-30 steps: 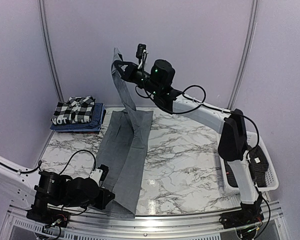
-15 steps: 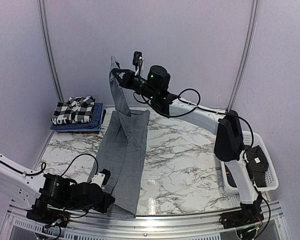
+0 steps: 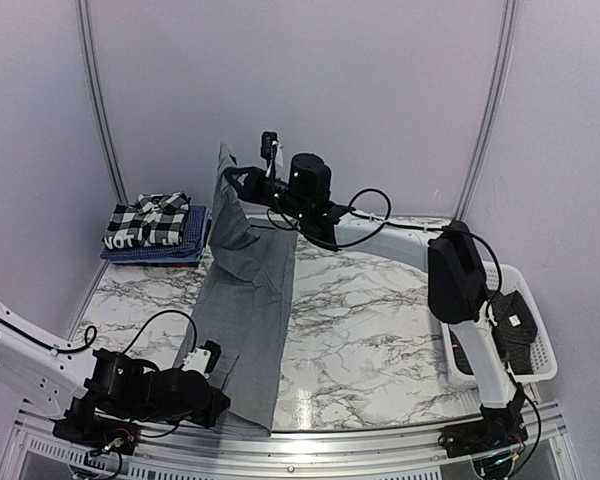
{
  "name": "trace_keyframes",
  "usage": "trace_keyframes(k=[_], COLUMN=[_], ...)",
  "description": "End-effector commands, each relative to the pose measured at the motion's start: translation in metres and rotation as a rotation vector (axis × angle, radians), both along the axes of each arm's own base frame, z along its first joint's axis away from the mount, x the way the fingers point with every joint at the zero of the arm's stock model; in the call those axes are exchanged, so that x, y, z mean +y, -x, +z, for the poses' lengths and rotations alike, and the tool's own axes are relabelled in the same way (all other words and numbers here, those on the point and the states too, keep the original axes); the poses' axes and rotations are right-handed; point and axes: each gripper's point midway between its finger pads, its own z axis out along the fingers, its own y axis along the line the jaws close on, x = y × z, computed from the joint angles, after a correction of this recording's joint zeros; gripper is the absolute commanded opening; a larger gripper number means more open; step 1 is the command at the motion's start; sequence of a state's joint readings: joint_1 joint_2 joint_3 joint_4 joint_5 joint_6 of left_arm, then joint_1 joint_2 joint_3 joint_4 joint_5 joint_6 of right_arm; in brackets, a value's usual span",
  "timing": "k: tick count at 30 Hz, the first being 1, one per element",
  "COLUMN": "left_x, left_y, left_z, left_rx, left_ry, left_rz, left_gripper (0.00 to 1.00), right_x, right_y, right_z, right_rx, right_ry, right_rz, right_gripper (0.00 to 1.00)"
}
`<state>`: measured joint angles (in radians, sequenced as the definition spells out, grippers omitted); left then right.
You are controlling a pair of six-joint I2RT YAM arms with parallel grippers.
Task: Fold and stack the long sleeve shirts
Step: Fold the 1/3-folded shirt at the center of the board, then place the sleeve of the rectangle-folded shirt.
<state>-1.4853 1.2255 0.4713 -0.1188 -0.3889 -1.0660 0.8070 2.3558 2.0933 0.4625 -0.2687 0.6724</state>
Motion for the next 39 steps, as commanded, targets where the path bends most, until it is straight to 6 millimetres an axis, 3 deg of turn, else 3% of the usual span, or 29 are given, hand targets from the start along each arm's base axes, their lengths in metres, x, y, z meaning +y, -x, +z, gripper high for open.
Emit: trace_keyframes(k=[1,6,11,15,21,24,27,30,34,39], left_x=[0.008,0.016,0.02,0.026,0.032,0.028,0.02,0.021,0.025,0.024], left_y=[-0.002,-0.012,-0.028,-0.052,-0.097,-0.113,-0.123,-0.132,-0.144,-0.151], left_z=[0.0,0.023,0.053,0.072,0.093,0.095,0.09,0.081,0.075,0.065], left_rx=[-0.019,-0.072,-0.097,-0.071,-0.028,0.005,0.068,0.105,0.123,0.166], left_ry=[-0.027,-0.001,0.073,0.15,0.264,0.287,0.343,0.353,0.352,0.336], left_rz=[0.018,0.048,0.082,0.145,0.198,0.197,0.188,0.2,0.213,0.195], left_gripper=[0.15,0.25,0.36,0.4,0.45,0.45,0.45,0.45,0.45,0.45], right_x=[-0.011,-0.026,-0.033,-0.045,-0.067,-0.067,-0.065,-0.066,-0.073,-0.1], right_y=[0.012,0.014,0.033,0.051,0.079,0.098,0.112,0.127,0.143,0.161], right_z=[0.027,0.008,-0.022,-0.061,-0.135,-0.168,-0.187,-0.196,-0.185,-0.19], right_rx=[0.001,0.075,0.196,0.304,0.478,0.537,0.564,0.563,0.492,0.451], right_ry=[0.009,0.092,0.222,0.309,0.428,0.47,0.528,0.563,0.631,0.764], right_rz=[-0.095,-0.259,-0.406,-0.47,-0.501,-0.471,-0.447,-0.38,-0.296,-0.2], right_gripper=[0.0,0.0,0.0,0.0,0.0,0.0,0.0,0.17,0.44,0.65])
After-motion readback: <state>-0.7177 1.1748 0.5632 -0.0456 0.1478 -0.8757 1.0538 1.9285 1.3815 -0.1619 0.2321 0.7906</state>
